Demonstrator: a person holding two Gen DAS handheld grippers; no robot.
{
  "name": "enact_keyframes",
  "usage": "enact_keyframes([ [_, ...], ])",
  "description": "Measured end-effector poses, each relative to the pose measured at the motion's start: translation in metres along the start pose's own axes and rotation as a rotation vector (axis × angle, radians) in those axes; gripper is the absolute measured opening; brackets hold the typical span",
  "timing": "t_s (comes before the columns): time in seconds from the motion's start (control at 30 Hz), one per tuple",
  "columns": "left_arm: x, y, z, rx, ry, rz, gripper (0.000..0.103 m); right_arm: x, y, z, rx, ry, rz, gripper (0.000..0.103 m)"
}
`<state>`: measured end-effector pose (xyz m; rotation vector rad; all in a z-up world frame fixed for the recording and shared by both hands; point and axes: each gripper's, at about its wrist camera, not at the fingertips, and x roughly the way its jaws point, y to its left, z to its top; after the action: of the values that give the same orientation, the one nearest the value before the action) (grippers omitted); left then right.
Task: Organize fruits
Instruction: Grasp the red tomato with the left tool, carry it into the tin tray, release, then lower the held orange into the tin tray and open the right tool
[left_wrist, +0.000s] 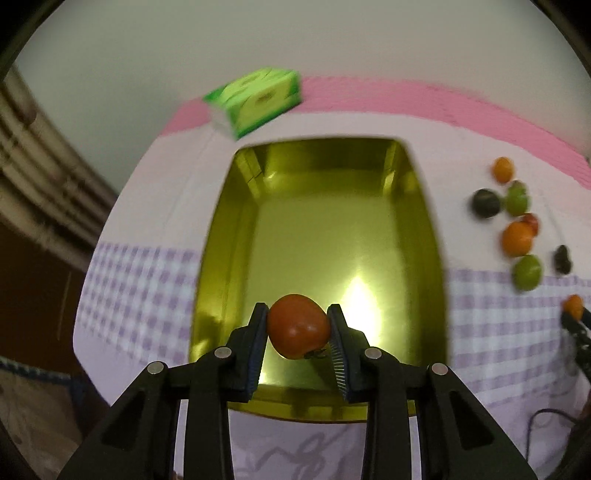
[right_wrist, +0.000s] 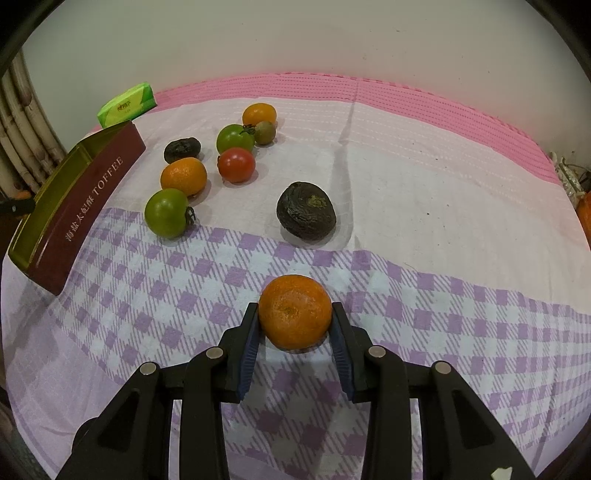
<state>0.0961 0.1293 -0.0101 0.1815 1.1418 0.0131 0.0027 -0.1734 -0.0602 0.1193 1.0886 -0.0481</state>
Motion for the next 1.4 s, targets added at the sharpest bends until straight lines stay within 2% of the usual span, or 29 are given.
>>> enact_keyframes([
  [0.3, 0.026, 0.019, -0.023, -0.028, 0.078, 0.005, 0.033, 0.001, 0.003, 0.001, -0.001, 0.006, -0.007, 0.035],
  [0.6, 0.034, 0.017, -0.027, -0.019, 0.106, 0.022, 0.034, -0.003, 0.000, 0.008, 0.025, 0.024, -0.021, 0.034],
  [0.8, 0.030, 0.018, -0.027, -0.029, 0.109, -0.003, 0.036, -0.023, 0.014, 0.029, -0.016, -0.022, -0.010, 0.034],
  [0.87, 0.026, 0.019, -0.026, -0.030, 0.092, -0.013, 0.040, -0.029, 0.027, 0.040, -0.051, -0.038, 0.014, 0.034],
  [0.9, 0.024, 0.020, -0.025, -0.032, 0.085, -0.021, 0.046, -0.031, 0.036, 0.047, -0.066, -0.045, 0.033, 0.034],
  [0.97, 0.017, 0.023, -0.024, -0.041, 0.063, -0.040, 0.048, -0.032, 0.056, 0.059, -0.096, -0.052, 0.090, 0.034],
  [1.07, 0.001, 0.034, -0.022, -0.067, -0.005, -0.058, 0.049, -0.033, 0.096, 0.075, -0.154, -0.063, 0.171, 0.034],
  [1.13, -0.013, 0.045, -0.021, -0.104, -0.060, -0.062, 0.057, -0.031, 0.125, 0.086, -0.201, -0.067, 0.229, 0.034],
  [1.2, -0.024, 0.057, -0.022, -0.143, -0.100, -0.043, 0.062, -0.026, 0.153, 0.093, -0.257, -0.068, 0.269, 0.034],
  [1.27, -0.030, 0.069, -0.026, -0.182, -0.117, 0.007, 0.063, -0.021, 0.179, 0.097, -0.306, -0.063, 0.292, 0.034],
  [1.4, -0.025, 0.091, -0.036, -0.267, -0.088, 0.054, 0.064, -0.011, 0.216, 0.094, -0.373, -0.036, 0.318, 0.034],
])
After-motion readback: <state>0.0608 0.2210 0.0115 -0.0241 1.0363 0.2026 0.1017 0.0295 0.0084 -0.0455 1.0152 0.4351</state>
